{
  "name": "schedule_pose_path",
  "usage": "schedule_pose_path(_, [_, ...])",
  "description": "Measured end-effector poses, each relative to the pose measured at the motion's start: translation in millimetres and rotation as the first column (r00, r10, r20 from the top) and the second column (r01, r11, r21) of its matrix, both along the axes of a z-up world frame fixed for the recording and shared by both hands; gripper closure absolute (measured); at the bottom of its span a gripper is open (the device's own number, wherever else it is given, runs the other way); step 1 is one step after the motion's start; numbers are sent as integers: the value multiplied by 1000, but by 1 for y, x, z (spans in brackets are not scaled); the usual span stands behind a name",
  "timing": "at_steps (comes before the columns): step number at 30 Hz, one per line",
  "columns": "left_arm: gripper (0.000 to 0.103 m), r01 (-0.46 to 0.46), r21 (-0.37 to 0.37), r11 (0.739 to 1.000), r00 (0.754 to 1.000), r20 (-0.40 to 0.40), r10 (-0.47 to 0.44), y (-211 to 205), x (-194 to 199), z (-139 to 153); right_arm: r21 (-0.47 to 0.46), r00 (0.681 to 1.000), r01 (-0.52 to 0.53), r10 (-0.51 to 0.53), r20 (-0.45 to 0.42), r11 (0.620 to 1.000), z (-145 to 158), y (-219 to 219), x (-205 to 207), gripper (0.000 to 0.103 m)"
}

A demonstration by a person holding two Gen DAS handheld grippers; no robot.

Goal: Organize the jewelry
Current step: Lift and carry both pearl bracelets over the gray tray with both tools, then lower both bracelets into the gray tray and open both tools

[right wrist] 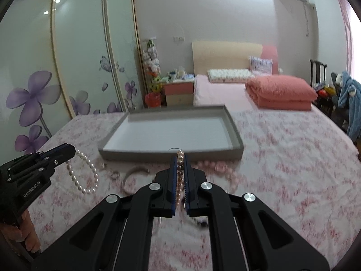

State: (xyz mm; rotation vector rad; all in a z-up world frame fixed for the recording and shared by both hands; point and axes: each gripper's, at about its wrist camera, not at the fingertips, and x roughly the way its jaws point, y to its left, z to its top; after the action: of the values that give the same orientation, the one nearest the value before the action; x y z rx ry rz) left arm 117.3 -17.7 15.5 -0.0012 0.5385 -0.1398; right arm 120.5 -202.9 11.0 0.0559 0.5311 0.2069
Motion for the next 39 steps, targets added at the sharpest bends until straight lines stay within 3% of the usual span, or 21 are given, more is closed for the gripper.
schedule_pose_path(7, [93, 5, 8, 1000, 999, 42, -5, -5, 35, 25, 7, 996, 23, -24, 90, 1000, 21, 1, 26, 97])
schedule_pose_path(14, [93, -12, -19, 1000, 999, 52, 13, -4, 82, 35, 14, 993, 49, -51, 111, 999, 24, 0, 67, 97])
schedule_pose_path(27, [93, -55, -17, 998, 998, -42, 55, 8, 163, -5, 64, 996, 50, -45, -73, 997, -17, 2, 168, 97])
schedule_pose_path(33, [93, -43, -4, 999, 997, -68, 42, 0, 183, -21, 101, 985, 48, -30, -171, 994, -38, 4, 191, 96])
schedule_pose_path(36, [92, -41, -5, 999, 995, -90, 40, -3, 190, -27, 74, 978, 63, -46, -204, 995, -44, 2, 194, 96])
schedule_pose_path(38, [87, -54, -13, 998, 994, -98, 52, -1, 191, -30, 67, 977, 71, -56, -206, 995, -45, -1, 192, 94])
schedule_pose_path(39, [79, -59, -18, 998, 993, -99, 57, 2, 191, -30, 68, 977, 79, -64, -202, 995, -44, -4, 190, 92])
